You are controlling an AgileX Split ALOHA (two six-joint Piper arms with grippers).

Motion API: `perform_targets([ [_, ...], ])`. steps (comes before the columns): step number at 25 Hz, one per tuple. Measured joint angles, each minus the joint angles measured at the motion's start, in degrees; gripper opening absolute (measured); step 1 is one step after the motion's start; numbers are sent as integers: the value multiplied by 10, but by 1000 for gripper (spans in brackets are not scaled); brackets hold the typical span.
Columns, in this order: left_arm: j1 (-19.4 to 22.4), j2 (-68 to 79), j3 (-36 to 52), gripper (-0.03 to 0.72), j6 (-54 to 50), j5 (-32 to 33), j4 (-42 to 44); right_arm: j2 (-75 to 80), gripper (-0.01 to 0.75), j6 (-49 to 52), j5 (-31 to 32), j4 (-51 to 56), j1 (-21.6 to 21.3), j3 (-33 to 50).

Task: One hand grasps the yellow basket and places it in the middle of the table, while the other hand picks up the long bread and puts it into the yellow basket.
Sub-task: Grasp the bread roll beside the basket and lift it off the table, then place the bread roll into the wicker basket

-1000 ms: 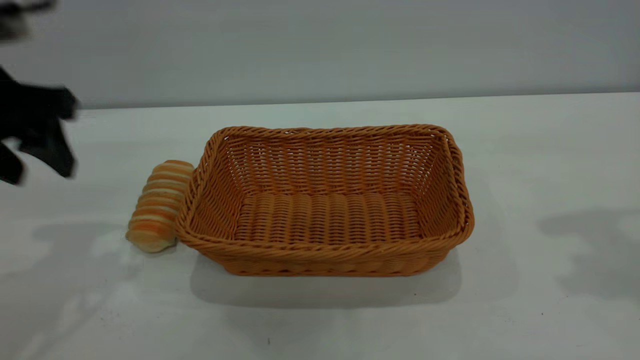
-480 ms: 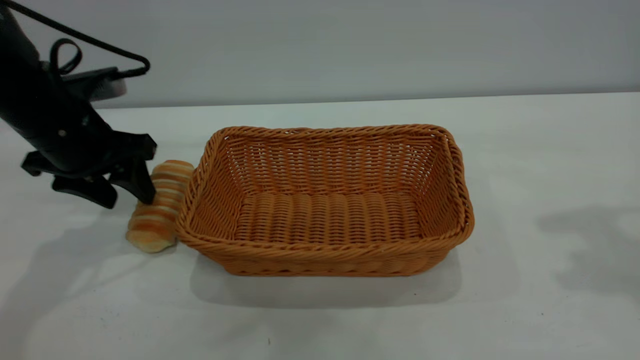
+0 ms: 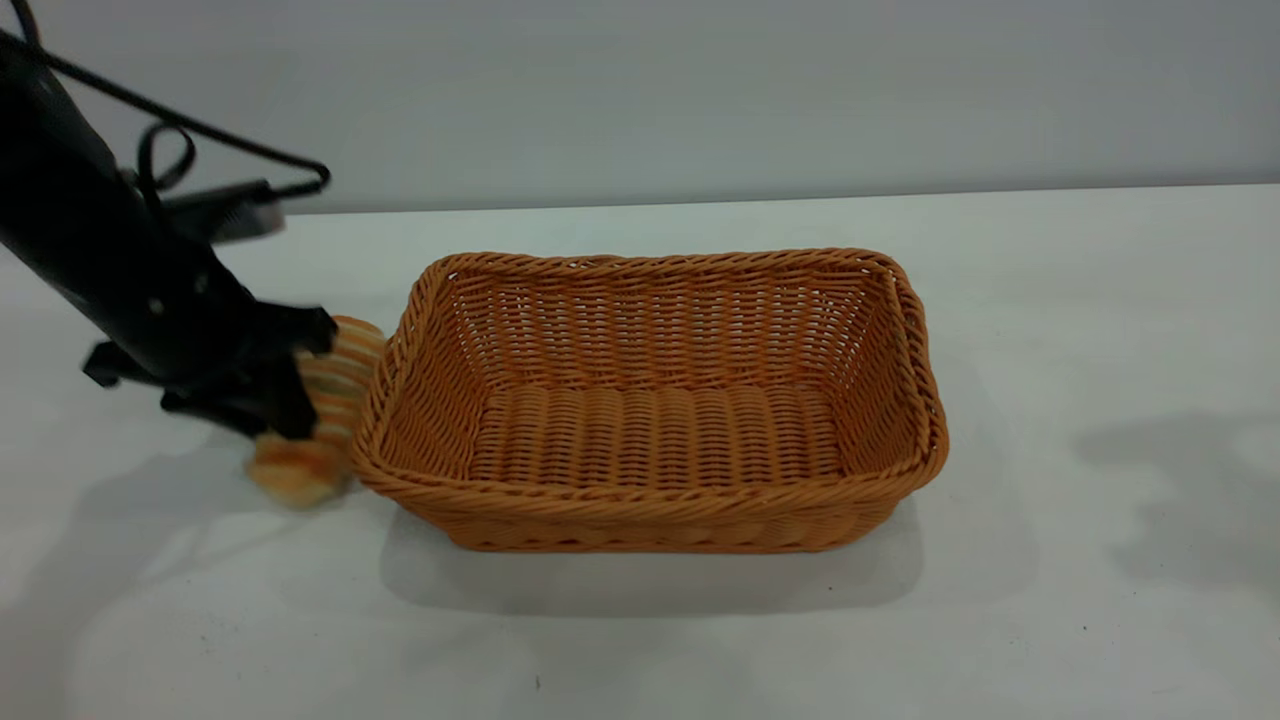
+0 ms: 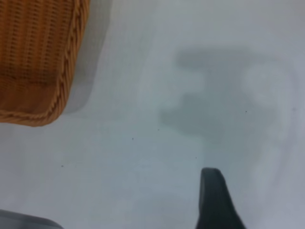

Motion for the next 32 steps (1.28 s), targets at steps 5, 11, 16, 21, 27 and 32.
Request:
perform_targets([
  [5,29,-102,0,60,-15,3,16,0,498,0,0,2,0,0],
  [11,-2,-181,0,60,54,12,-20,0,498,0,-1,4,0,0],
  [16,-103,-175,0,60,228,35,-98,0,498,1,-6,4,0,0],
  [21,-152,-158,0,105,282,39,-134,0,498,0,-6,5,0,0],
  [27,-155,-141,0,460,283,46,-158,0,498,0,-6,5,0,0],
  [32,-149,-191,0,600,199,67,-118,0,498,0,1,0,0,0],
])
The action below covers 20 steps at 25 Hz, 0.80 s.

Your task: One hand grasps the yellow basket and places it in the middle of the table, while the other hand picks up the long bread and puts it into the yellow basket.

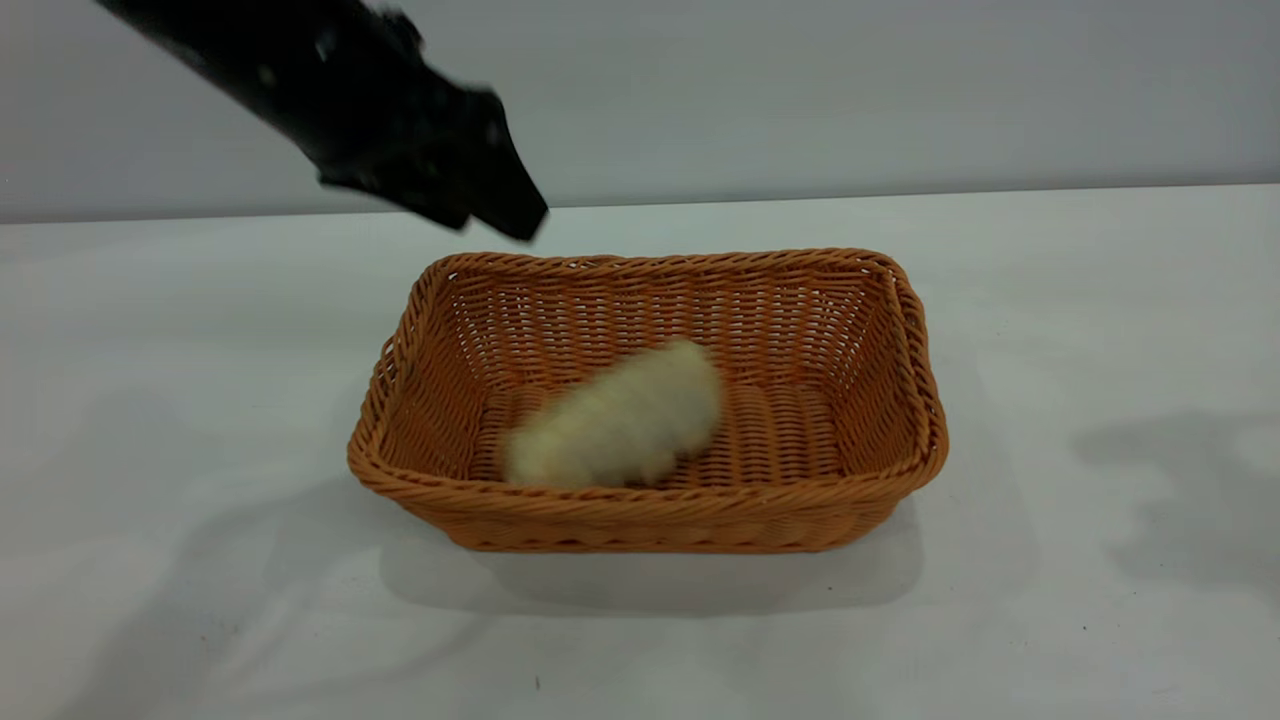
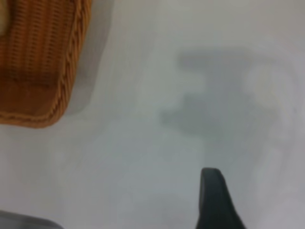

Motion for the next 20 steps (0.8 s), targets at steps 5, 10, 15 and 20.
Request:
perform_targets([
  [5,52,-126,0,538,-234,106,226,-20,498,4,44,-18,0,0],
  [10,73,-268,1,503,-387,265,425,-76,498,9,81,-15,0,2],
  [15,73,-408,3,503,-408,355,442,-166,490,10,82,2,0,49],
  [20,73,-554,41,503,-410,421,444,-301,488,8,88,16,0,143],
])
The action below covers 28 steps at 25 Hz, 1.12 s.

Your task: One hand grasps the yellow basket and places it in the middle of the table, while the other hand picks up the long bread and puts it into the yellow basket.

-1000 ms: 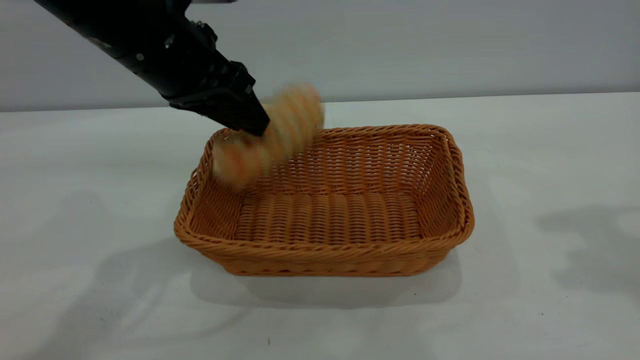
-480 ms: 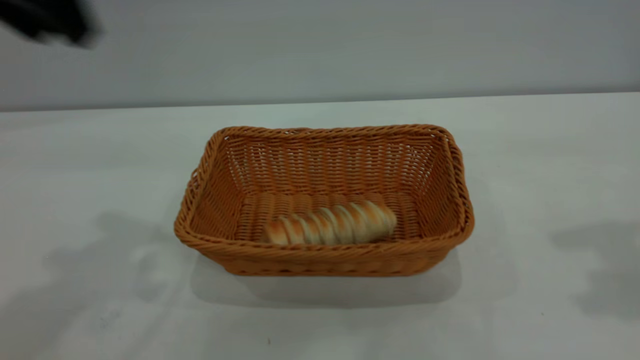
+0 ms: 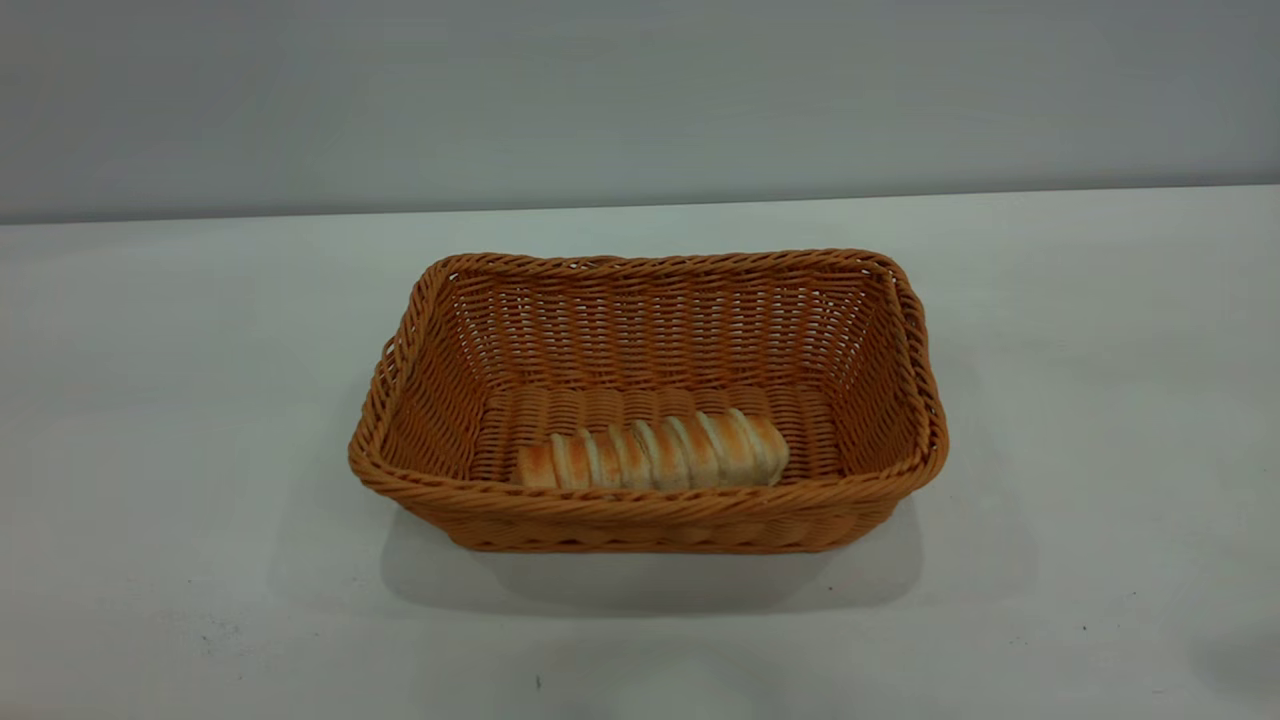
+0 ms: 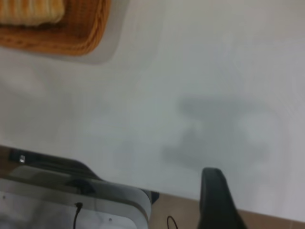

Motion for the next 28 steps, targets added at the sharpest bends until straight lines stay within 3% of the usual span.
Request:
perform_targets([
  [16,0,-426,256,503,-30,1,1,-454,486,-31,-1,4,0,249],
  [22,0,-520,301,503,-74,1,1,-531,486,-33,-41,-2,0,315],
  [28,0,-521,328,503,-87,0,2,-540,486,-33,-52,-8,0,323],
])
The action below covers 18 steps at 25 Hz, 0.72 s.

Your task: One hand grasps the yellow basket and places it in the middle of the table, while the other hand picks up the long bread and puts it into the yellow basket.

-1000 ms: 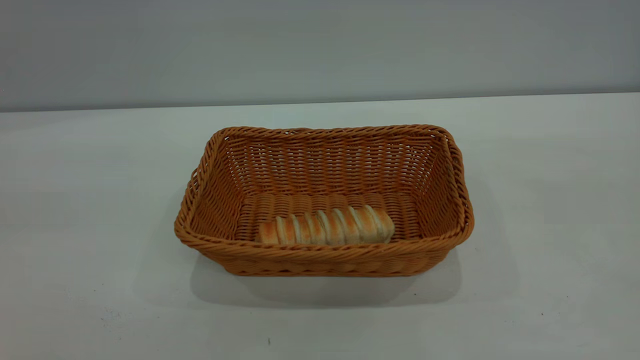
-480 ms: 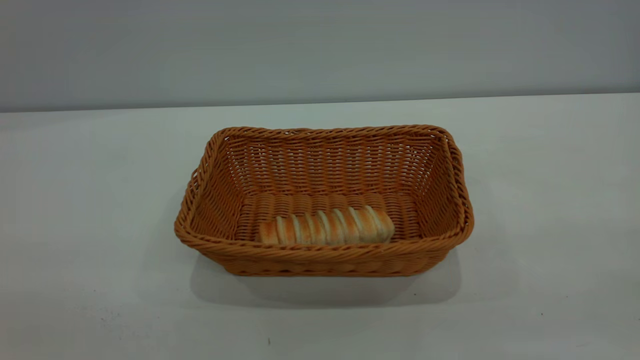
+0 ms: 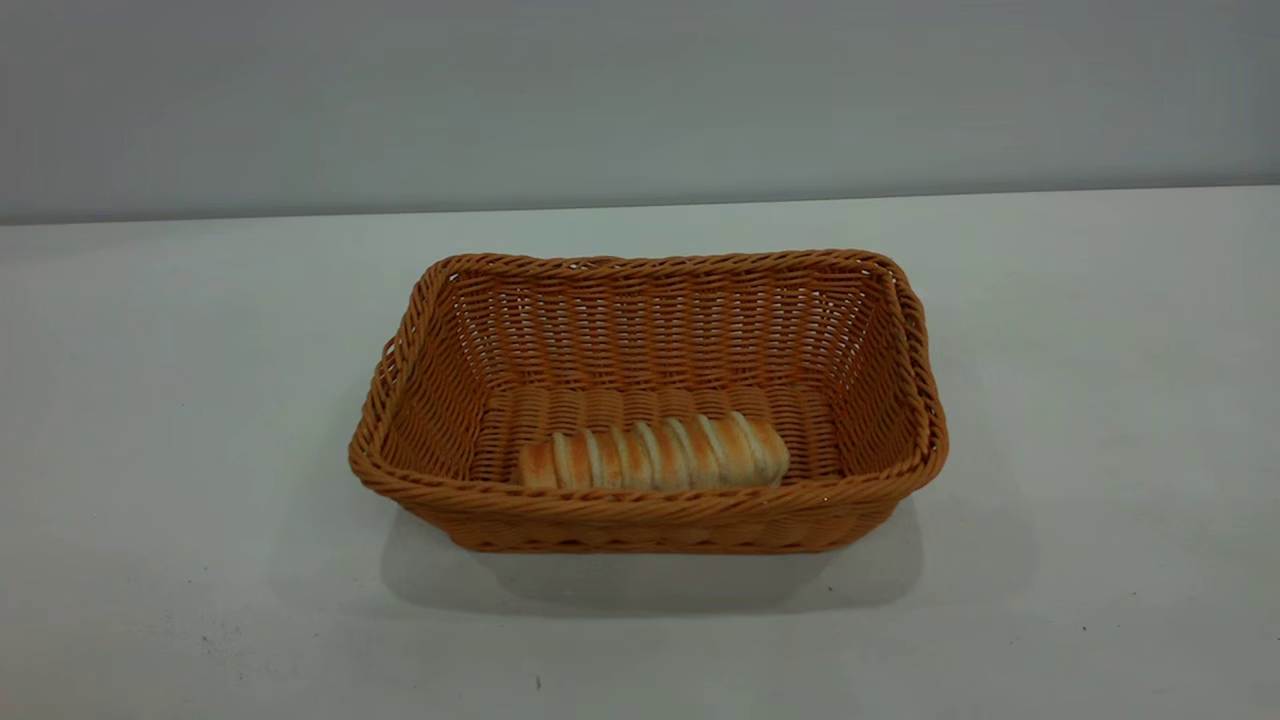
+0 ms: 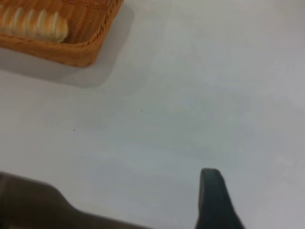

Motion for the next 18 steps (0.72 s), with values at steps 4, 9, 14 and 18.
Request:
perform_targets([
  [4,0,0,21,503,-1,-6,0,0,486,0,-1,0,0,0],
  [9,0,0,21,503,-1,-10,0,0,486,1,-1,-1,0,0],
  [14,0,0,21,503,0,-12,0,0,486,1,-1,-1,0,0],
  [18,0,0,21,503,0,-12,0,0,486,1,-1,-1,0,0],
])
